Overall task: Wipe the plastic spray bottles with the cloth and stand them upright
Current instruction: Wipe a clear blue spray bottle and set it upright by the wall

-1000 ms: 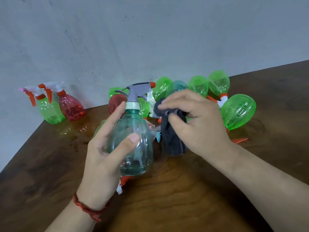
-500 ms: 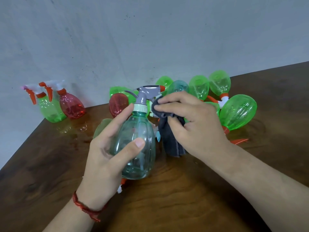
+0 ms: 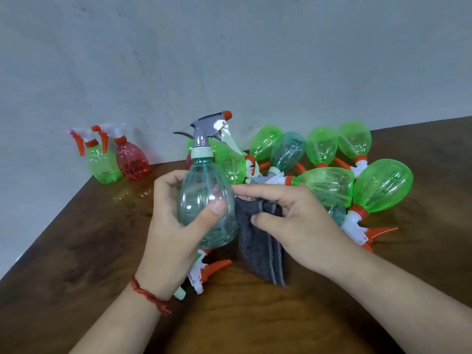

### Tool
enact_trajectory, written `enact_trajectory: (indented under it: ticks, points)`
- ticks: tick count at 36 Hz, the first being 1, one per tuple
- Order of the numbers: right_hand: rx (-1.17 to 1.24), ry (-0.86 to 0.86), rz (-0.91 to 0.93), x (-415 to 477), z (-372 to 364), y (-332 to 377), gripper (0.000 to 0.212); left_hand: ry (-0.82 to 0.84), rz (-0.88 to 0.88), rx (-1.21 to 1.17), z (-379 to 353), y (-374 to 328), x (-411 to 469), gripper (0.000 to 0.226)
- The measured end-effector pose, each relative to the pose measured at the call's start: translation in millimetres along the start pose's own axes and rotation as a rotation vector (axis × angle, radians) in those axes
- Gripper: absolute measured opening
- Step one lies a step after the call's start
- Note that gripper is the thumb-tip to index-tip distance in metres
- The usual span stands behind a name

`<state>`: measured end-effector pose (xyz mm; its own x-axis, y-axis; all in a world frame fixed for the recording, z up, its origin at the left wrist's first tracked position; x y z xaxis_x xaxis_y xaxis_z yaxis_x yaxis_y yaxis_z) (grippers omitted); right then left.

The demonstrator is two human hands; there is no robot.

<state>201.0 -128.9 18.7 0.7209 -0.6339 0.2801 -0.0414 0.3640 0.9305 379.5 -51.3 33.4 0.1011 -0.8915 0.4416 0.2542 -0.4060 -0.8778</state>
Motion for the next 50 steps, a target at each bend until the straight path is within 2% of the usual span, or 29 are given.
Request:
enact_trajectory:
  ticks: [6,10,13,16,19,25,31,37,42,46,50]
  points:
    - [0.000,-0.064,0.021,5,-11,11,0.060,-0.106,0.034,0.302,22,-11,1,0.064]
    - [-0.027,-0.063,-0.009,18,-21,19,0.059,-0.153,0.061,0.356,35,-23,0,0.057]
    - [-0.087,-0.004,-0.027,38,-40,33,0.061,-0.183,0.113,0.348,54,-22,-7,0.061]
    - [-0.198,0.077,-0.055,60,-66,47,0.057,-0.241,0.210,0.395,82,-21,-13,0.077]
    - [-0.276,0.165,-0.088,77,-89,58,0.053,-0.274,0.277,0.412,111,-22,-14,0.074]
    - [-0.260,0.117,-0.123,96,-101,67,0.053,-0.287,0.379,0.467,163,8,-12,0.070]
    - [-0.195,0.024,-0.101,94,-96,62,0.055,-0.250,0.481,0.487,182,57,-4,0.071]
    - [-0.175,-0.012,-0.102,83,-94,52,0.057,-0.117,0.532,0.518,177,80,14,0.082]
    - [-0.161,-0.033,-0.119,76,-85,48,0.054,-0.240,0.548,0.602,179,88,18,0.106]
    - [-0.134,-0.032,-0.113,74,-79,49,0.054,-0.279,0.581,0.677,171,98,26,0.100]
    - [-0.109,-0.021,-0.095,73,-73,47,0.053,-0.231,0.535,0.584,170,107,48,0.101]
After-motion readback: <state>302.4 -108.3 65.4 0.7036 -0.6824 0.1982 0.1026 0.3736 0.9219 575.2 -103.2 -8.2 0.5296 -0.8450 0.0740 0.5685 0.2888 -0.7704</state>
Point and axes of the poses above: each hand's wrist, its own x-axis towards the middle knuckle, its own z-axis out of the back of the hand, y = z × x, the point moved 7 cm from there along x, towards the middle knuckle, and after that the axes turned 14 degrees about y, right-handed, at the moved point
